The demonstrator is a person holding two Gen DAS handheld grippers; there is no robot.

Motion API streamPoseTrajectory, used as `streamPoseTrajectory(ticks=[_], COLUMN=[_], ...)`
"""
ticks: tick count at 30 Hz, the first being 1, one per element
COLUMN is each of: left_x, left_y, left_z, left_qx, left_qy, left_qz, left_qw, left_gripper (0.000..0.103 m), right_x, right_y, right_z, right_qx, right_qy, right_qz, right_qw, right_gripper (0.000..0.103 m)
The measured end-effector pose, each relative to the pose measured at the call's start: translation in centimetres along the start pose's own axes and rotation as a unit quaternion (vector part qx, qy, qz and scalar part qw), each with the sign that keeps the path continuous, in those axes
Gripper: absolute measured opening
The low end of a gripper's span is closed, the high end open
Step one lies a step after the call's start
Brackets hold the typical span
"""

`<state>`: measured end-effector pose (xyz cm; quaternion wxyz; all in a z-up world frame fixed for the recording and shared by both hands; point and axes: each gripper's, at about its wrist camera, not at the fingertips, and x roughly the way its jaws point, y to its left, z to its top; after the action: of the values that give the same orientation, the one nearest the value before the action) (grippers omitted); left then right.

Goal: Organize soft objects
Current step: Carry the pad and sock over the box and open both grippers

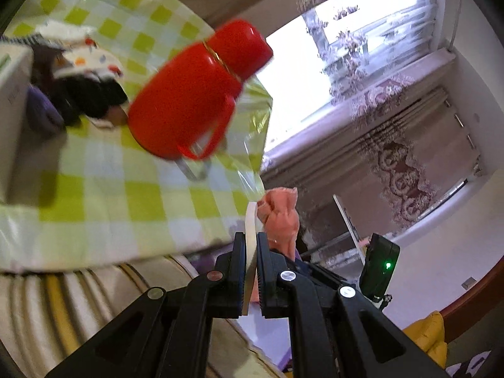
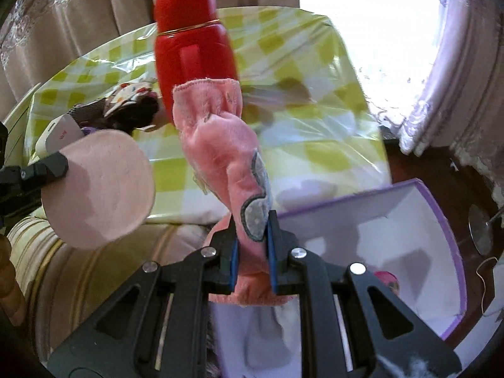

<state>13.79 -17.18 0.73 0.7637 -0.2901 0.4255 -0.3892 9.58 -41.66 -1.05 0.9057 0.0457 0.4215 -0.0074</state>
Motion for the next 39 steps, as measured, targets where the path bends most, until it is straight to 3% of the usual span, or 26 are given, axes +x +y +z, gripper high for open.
streamPoseTrajectory(ticks=[6,18,21,22,24,26,35,39], left_x=[3.2,8.3,9.2,9.3,9.2,8.8,7.3,4.5], left_y=[-2.1,-7.0,-7.7,-7.7,-7.8,-7.6,-7.1,-7.3], left_z=[-2.5,-7.1,-7.9,-8.1,-8.2,-8.0,-8.0,-7.7], left_qx=[-0.002,0.052,0.065,0.069,0.073,0.072,0.069,0.105], left_qy=[0.045,0.126,0.153,0.158,0.158,0.151,0.144,0.096], left_qz=[-0.007,-0.009,-0.011,-0.010,-0.004,-0.001,0.011,0.032], left_qw=[0.9989,0.9906,0.9861,0.9849,0.9847,0.9860,0.9872,0.9893], left_gripper=[0.007,0.007,0.016,0.020,0.044,0.053,0.054,0.054], right_x=[-1.6,-3.6,-3.6,-3.5,-3.6,-3.9,-4.9,-5.1], right_y=[-3.6,-9.5,-10.8,-11.1,-11.8,-11.9,-9.6,-7.5], right_z=[-2.0,-5.7,-6.3,-6.5,-6.7,-6.7,-5.5,-5.1], right_qx=[0.026,0.064,0.075,0.079,0.089,0.092,0.056,0.031], right_qy=[0.000,0.012,0.021,0.026,0.027,0.022,-0.005,-0.014], right_qz=[-0.016,-0.051,-0.069,-0.074,-0.078,-0.077,-0.066,-0.048], right_qw=[1.000,0.997,0.995,0.994,0.993,0.993,0.996,0.998], right_gripper=[0.018,0.020,0.029,0.038,0.050,0.056,0.058,0.058])
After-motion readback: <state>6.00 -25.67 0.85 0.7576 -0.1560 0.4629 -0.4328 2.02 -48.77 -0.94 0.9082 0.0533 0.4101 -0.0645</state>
